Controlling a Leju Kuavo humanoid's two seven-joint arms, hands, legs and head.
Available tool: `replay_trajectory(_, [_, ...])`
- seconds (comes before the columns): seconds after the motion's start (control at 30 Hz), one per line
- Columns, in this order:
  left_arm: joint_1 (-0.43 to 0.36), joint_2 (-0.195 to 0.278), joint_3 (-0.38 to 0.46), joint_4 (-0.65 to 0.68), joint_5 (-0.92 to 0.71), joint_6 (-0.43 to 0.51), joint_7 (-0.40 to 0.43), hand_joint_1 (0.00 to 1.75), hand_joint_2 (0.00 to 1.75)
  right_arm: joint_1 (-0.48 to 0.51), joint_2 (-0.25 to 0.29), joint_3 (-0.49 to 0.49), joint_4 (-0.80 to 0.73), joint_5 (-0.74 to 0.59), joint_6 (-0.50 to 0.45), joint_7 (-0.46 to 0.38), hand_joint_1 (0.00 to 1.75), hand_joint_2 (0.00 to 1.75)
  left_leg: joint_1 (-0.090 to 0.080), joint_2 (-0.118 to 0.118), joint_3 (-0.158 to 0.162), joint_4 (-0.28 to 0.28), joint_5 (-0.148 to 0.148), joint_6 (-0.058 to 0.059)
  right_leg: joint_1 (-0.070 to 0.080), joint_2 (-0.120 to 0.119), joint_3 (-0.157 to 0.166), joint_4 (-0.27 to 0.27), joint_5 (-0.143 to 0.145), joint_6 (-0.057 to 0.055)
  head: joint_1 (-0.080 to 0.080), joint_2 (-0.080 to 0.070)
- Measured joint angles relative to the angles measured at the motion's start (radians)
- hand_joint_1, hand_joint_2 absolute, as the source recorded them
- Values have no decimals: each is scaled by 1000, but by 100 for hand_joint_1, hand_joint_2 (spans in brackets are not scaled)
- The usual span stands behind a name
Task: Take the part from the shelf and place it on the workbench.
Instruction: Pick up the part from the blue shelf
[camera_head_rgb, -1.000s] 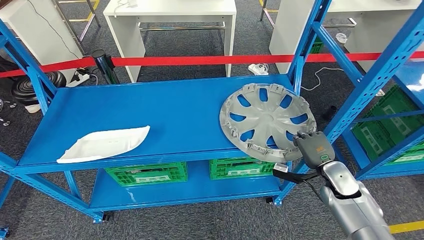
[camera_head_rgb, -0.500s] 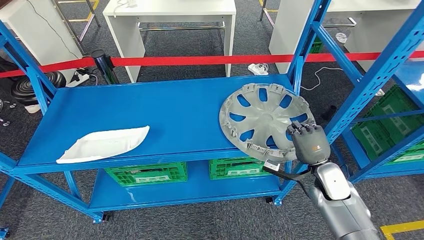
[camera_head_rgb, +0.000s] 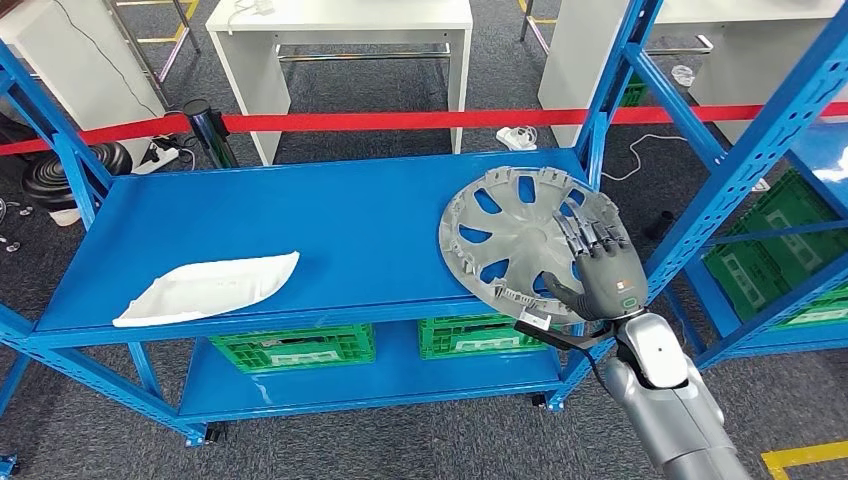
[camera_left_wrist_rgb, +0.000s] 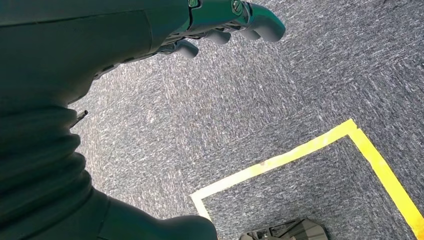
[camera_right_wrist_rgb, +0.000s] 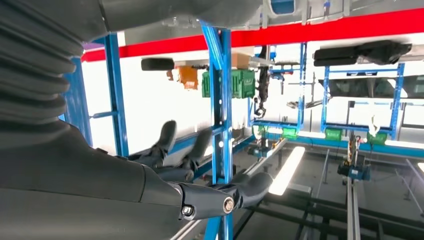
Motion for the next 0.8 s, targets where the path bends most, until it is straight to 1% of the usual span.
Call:
replay_trajectory(0.03, [0,1,0,0,0,0,0,0,175,-1,1,0,4,-7,3,-3,0,175,0,0,0,0,0,0,0,0,0,0,0,0,0,0])
replay_trajectory(0.27, [0,3,0,0,0,-1,0,0,175,-8,13,3,32,-92,31,-37,0,175,0,0,0,0,0,0,0,0,0,0,0,0,0,0])
replay_trajectory(0.47, [0,3,0,0,-4,-11,7,0,175,-28,37,13,79,-188,51,-74,0,175,0,0,0,0,0,0,0,0,0,0,0,0,0,0])
replay_trajectory(0.6, [-1,3,0,0,-11,-16,16,0,175,-41,70,25,106,-265,59,-104,0,175,0,0,0,0,0,0,0,0,0,0,0,0,0,0])
replay_trajectory(0.8, [-2,3,0,0,-12,-18,25,0,175,-50,141,55,117,-280,89,-99,0,175,1,0,0,-1,0,0,0,0,0,0,0,-1,0,0])
